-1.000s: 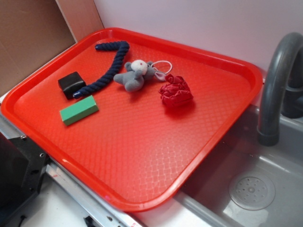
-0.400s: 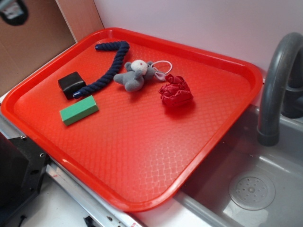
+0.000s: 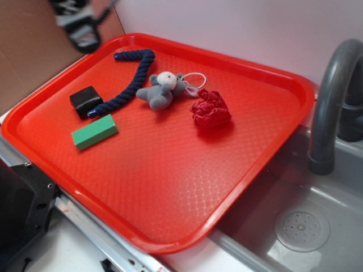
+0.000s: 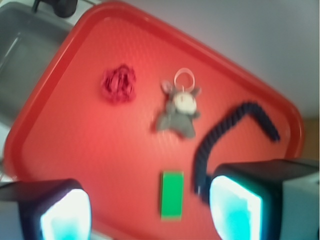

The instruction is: Grab the red paper.

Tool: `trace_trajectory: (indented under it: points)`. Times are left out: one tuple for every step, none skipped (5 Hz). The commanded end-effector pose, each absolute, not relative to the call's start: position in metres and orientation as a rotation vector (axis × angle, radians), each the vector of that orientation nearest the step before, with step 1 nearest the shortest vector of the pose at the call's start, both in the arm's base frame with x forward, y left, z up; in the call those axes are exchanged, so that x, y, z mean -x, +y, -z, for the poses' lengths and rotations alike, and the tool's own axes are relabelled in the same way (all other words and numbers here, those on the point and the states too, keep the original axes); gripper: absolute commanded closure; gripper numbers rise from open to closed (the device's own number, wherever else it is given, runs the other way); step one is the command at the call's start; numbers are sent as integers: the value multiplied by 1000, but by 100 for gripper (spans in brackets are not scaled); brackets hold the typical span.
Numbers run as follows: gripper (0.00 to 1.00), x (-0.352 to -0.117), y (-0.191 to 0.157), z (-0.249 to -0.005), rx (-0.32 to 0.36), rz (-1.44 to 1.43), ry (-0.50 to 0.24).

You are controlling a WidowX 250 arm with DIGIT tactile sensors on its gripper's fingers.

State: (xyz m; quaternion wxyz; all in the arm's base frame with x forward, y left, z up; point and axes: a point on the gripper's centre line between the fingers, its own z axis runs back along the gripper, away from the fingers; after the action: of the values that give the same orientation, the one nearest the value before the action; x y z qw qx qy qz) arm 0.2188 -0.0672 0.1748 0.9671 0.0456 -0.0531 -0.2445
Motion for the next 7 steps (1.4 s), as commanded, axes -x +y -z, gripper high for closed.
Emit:
trace_trajectory:
  points:
    - [0,-261,-102,-139,-102,549,-161]
    - [0,-277,-113,-107,-113,618,-90]
    - [0,-281,-121,-82,-70,668,-43]
    - [0,-285,-122,-60,-43,709,6]
    - [0,-283,-119,-45,-60,705,54]
    - [0,-282,-110,-34,-72,658,111]
    - [100,-283,-104,-35,-62,636,97]
